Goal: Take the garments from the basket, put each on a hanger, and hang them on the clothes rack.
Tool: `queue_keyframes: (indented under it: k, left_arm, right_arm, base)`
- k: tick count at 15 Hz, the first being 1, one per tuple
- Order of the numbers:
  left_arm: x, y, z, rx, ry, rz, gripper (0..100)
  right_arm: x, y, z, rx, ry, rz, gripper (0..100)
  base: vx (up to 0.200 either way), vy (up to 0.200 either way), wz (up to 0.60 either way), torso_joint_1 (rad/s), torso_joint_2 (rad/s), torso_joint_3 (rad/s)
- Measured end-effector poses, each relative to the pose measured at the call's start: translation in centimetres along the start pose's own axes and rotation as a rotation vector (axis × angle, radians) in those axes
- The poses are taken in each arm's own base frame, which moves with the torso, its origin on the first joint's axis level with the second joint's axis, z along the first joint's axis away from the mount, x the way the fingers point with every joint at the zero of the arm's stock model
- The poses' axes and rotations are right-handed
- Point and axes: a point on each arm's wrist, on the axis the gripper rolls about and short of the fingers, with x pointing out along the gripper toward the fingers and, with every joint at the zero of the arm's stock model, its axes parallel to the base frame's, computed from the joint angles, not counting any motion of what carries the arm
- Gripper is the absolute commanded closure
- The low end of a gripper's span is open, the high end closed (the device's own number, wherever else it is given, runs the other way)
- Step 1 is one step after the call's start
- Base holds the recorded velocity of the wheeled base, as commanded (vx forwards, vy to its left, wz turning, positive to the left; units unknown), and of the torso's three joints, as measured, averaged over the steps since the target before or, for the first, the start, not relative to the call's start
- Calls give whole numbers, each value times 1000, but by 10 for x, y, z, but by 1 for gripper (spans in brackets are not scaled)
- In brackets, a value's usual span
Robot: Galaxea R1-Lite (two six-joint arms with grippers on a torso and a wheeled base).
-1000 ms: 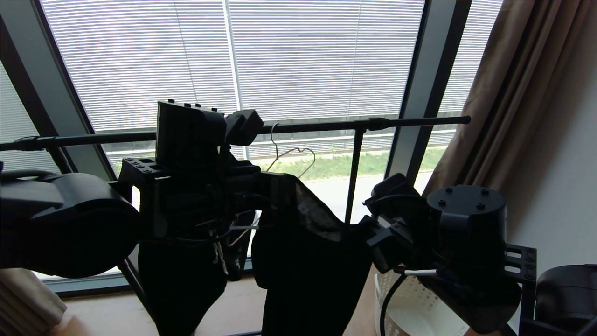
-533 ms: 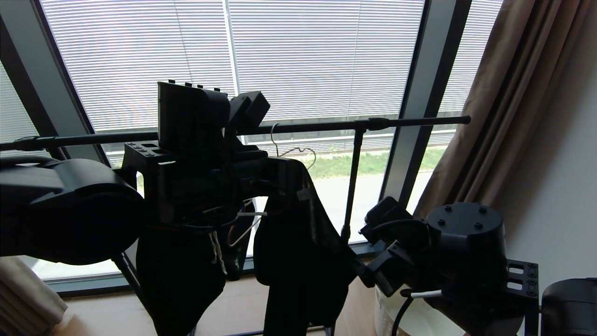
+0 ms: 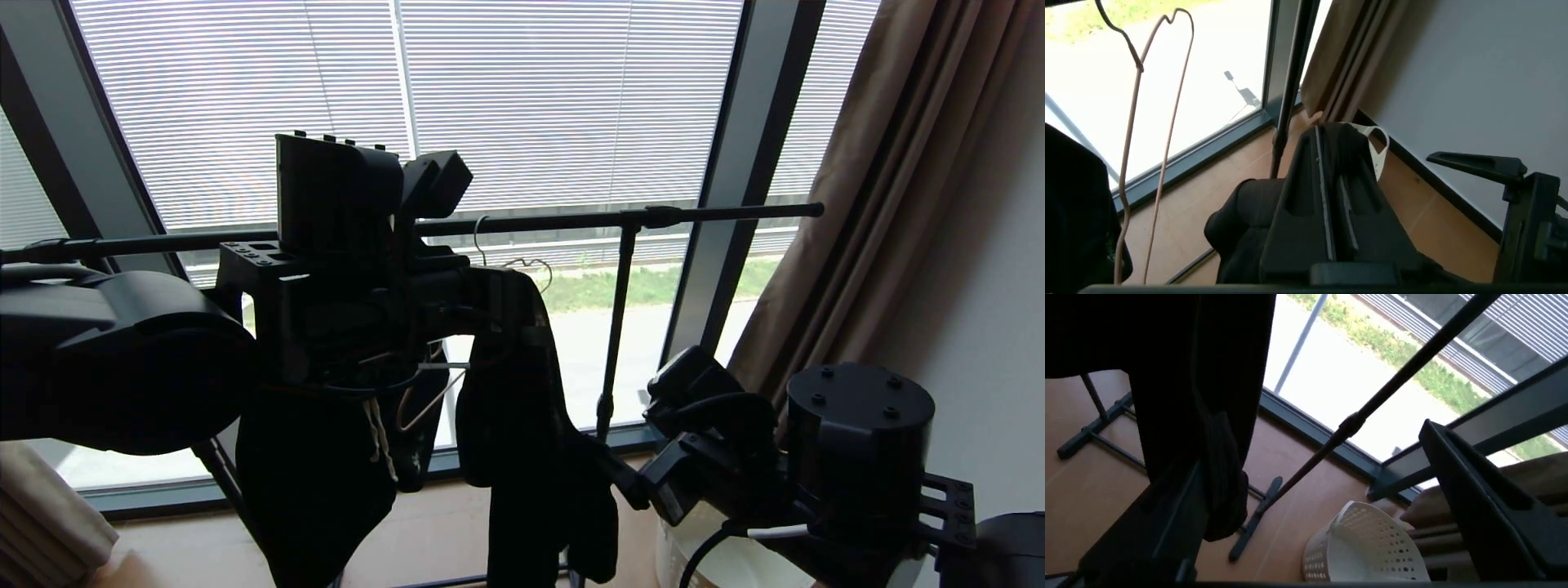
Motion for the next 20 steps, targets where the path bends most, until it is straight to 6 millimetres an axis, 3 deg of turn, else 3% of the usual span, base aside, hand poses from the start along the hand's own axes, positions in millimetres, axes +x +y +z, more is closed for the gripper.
queue_keyframes:
  k: [4, 10, 18, 20]
  left_arm:
    - [4, 1, -3, 0, 4, 29, 100]
    - [12, 6, -2, -3, -9, 119, 100]
    - [24, 5, 0, -7, -27, 178, 100]
    - [24, 1, -8, 0, -1, 167, 100]
  right_arm:
    - [-2, -1, -1, 12, -58, 55, 0]
    - [-6, -31, -7, -14, -233, 169, 0]
    - [-15, -35, -11, -19, -246, 225, 0]
    - [-13, -29, -6, -16, -243, 180, 0]
  base:
    - [0, 0, 0, 0, 0, 0]
    - [0, 0, 0, 0, 0, 0]
    - [0, 0, 0, 0, 0, 0]
    - [0, 0, 0, 0, 0, 0]
